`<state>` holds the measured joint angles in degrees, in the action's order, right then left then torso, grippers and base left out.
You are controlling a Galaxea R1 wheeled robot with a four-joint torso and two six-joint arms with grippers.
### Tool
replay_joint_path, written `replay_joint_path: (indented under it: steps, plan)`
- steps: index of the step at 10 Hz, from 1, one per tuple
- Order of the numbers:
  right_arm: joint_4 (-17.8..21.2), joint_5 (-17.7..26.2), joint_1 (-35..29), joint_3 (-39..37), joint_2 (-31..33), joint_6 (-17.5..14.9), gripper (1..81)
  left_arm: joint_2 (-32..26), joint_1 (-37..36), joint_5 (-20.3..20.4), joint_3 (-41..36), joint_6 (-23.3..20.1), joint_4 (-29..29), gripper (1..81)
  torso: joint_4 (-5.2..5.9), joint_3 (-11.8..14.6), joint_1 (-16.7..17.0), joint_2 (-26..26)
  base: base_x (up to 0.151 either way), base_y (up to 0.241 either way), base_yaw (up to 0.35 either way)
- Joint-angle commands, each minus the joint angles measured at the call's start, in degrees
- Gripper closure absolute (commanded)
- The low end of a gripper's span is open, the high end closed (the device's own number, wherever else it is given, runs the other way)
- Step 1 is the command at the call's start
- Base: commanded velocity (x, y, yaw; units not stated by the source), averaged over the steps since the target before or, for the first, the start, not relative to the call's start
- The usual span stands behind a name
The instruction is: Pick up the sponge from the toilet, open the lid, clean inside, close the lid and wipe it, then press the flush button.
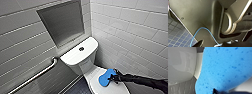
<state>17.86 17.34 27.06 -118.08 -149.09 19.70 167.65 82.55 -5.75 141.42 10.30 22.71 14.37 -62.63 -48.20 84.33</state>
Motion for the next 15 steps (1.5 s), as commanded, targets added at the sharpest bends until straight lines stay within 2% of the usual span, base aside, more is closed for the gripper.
replay_joint_path:
  steps: [1, 5, 6, 7, 9, 11, 13, 15]
  plan:
    - [-0.9, 6.7, -8.4, -6.3, -7.1, 0.1, 81.1, -0.7, 0.8, -4.3, -0.2, -0.4, 0.2, 1.0, 0.00, 0.0, 0.0, 0.0, 0.000, 0.000, 0.000]
    - [-0.7, 5.6, -4.7, -8.4, -10.3, 0.2, 81.1, -0.9, 0.8, -4.3, -0.1, -0.4, 0.2, 1.0, 0.00, 0.0, 0.0, 0.0, 0.000, 0.000, 0.000]
    - [-0.6, 5.5, -3.6, -7.4, -8.8, 0.1, 81.1, -1.0, 0.8, -4.2, -0.1, -0.4, 0.2, 1.0, 0.00, 0.0, 0.0, 0.0, 0.000, 0.000, 0.000]
    - [-0.6, 5.3, -3.5, -3.6, -5.9, 0.1, 81.1, -1.1, 0.8, -4.2, -0.1, -0.4, 0.2, 1.0, 0.00, 0.0, 0.0, 0.0, 0.000, 0.000, 0.000]
    - [-1.0, 2.2, -3.3, 5.9, 1.6, 0.2, 81.1, -0.7, 0.8, -4.2, -0.1, -0.4, 0.2, 1.0, 0.00, 0.0, 0.0, 0.0, 0.000, 0.000, 0.000]
    - [-0.7, 2.0, -3.3, 11.1, 6.7, 0.2, 81.1, -0.6, 0.8, -4.2, -0.1, -0.4, 0.3, 1.0, 0.00, 0.0, 0.0, 0.0, 0.000, 0.000, 0.000]
    - [-0.6, 0.0, -1.9, 14.4, 9.7, 0.2, 81.1, -0.6, 0.8, -4.2, -0.1, -0.4, 0.3, 1.0, 0.00, 0.0, 0.0, 0.0, 0.000, 0.000, 0.000]
    - [-0.5, -1.2, -0.1, 14.2, 10.1, 0.2, 81.1, -0.6, 0.8, -4.3, -0.1, -0.4, 0.3, 1.0, 0.00, 0.0, 0.0, 0.0, 0.000, 0.000, 0.000]
